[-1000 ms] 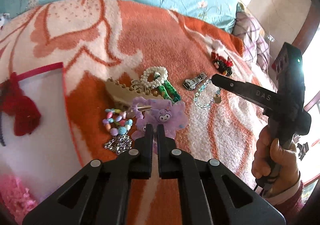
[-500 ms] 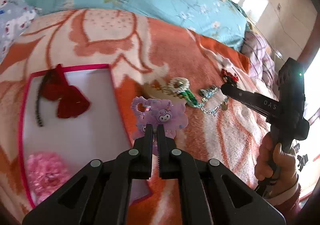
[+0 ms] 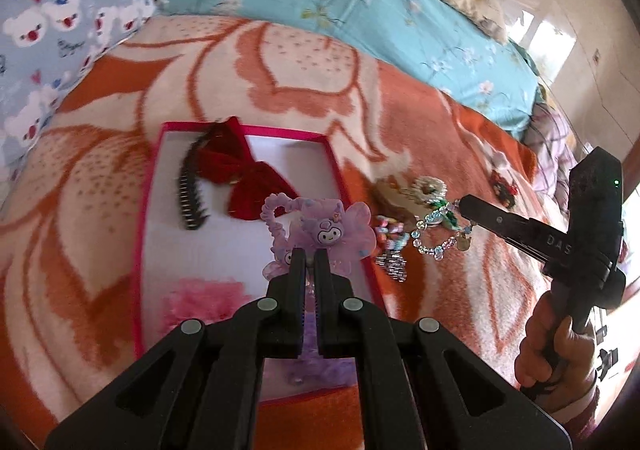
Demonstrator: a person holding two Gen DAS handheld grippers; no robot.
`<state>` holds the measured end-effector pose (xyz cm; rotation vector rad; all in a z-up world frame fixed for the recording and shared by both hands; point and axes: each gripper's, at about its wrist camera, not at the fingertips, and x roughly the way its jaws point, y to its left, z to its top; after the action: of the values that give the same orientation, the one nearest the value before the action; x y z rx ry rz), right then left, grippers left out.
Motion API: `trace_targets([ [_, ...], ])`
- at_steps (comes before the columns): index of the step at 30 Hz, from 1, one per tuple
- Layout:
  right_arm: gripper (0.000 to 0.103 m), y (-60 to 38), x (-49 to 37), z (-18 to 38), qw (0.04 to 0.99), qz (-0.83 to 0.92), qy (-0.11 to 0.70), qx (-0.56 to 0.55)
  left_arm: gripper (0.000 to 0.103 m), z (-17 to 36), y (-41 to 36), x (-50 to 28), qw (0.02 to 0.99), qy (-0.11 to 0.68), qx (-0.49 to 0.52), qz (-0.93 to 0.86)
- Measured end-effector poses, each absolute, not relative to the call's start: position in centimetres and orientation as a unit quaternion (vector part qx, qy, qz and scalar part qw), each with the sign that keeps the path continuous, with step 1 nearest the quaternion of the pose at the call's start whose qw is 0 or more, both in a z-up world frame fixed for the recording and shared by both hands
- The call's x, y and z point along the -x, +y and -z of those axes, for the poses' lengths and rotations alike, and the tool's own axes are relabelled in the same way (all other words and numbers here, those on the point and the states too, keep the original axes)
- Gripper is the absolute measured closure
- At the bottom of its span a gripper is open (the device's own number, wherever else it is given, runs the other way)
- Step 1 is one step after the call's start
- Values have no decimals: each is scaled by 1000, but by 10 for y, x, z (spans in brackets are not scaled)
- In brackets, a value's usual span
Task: Organize jewelry
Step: 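Carry the hair tie and bracelet into the box and lower them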
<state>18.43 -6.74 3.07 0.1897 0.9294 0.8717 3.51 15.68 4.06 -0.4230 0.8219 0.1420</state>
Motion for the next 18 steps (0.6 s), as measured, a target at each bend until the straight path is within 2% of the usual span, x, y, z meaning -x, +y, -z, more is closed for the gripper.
trace_targets([
  [9,96,-9,-165,-27,775,-446,441,-76,101,-28,188,-18,885,400,216,-100],
  [18,96,37,-161,4,747,-460,475,-67,101,-8,208,-19,872,421,219,-118],
])
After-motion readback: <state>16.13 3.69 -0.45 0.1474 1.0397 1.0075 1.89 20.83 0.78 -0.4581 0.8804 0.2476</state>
